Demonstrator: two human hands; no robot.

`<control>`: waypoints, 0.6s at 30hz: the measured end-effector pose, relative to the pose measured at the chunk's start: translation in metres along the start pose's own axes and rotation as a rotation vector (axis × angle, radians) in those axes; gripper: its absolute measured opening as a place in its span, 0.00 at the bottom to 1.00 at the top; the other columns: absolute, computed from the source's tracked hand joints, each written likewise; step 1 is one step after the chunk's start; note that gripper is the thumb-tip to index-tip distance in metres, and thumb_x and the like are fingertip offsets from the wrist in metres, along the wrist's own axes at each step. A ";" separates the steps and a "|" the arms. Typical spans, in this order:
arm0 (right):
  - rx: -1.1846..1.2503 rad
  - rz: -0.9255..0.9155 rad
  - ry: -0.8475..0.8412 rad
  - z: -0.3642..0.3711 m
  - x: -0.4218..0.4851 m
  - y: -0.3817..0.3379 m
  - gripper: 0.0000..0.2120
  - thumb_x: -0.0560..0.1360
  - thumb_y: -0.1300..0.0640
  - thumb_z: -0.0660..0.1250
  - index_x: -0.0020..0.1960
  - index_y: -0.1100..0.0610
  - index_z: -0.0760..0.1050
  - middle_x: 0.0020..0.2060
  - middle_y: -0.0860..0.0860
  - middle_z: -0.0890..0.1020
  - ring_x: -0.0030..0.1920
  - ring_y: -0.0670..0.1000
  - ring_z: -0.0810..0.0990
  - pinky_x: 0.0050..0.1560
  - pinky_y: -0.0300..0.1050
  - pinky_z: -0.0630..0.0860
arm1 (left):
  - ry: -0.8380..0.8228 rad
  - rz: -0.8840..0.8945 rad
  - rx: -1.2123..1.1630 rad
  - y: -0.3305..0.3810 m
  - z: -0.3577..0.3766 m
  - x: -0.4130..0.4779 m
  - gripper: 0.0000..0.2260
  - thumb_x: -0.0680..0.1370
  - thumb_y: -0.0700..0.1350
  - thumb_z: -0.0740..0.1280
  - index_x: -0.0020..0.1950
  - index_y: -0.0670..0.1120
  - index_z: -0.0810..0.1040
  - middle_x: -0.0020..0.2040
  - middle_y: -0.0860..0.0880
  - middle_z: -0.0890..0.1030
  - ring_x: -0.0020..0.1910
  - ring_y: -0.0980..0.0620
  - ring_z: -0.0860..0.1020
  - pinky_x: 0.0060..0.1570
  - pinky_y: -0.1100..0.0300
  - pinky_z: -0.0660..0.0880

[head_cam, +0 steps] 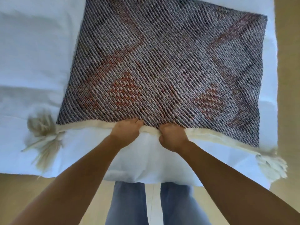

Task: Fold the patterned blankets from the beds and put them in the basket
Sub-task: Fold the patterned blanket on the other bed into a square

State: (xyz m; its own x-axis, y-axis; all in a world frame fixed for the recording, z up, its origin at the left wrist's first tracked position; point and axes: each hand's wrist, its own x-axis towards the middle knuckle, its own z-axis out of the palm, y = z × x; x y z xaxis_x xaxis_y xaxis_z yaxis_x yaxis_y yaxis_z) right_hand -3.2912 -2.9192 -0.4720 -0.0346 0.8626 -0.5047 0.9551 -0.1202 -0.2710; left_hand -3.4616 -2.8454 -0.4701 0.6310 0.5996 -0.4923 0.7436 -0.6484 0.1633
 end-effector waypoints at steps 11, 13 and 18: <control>0.504 0.303 0.371 -0.033 -0.031 0.118 0.07 0.71 0.63 0.63 0.48 0.63 0.73 0.47 0.58 0.74 0.48 0.56 0.71 0.45 0.46 0.67 | 0.087 -0.056 -0.262 0.130 -0.030 0.075 0.10 0.75 0.49 0.60 0.51 0.45 0.72 0.50 0.47 0.77 0.47 0.46 0.77 0.47 0.54 0.73; 0.492 0.444 0.410 -0.040 -0.042 0.163 0.09 0.71 0.63 0.63 0.50 0.64 0.74 0.50 0.61 0.74 0.52 0.58 0.71 0.50 0.47 0.67 | 0.121 -0.052 -0.321 0.166 -0.040 0.104 0.11 0.77 0.49 0.59 0.54 0.44 0.72 0.51 0.46 0.75 0.49 0.45 0.75 0.48 0.52 0.73; 0.528 0.636 0.354 -0.046 -0.068 0.244 0.12 0.71 0.60 0.64 0.53 0.63 0.73 0.54 0.62 0.72 0.57 0.62 0.69 0.58 0.52 0.66 | 0.080 -0.012 -0.300 0.241 -0.066 0.172 0.15 0.79 0.50 0.58 0.61 0.43 0.70 0.56 0.44 0.72 0.53 0.46 0.73 0.50 0.50 0.72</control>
State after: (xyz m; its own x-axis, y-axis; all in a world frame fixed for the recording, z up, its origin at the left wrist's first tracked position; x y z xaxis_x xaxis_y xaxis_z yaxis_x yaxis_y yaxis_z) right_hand -3.0420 -2.9843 -0.4665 0.6306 0.6467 -0.4291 0.5001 -0.7614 -0.4126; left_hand -3.1600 -2.8678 -0.4592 0.6282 0.6492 -0.4289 0.7758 -0.4804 0.4091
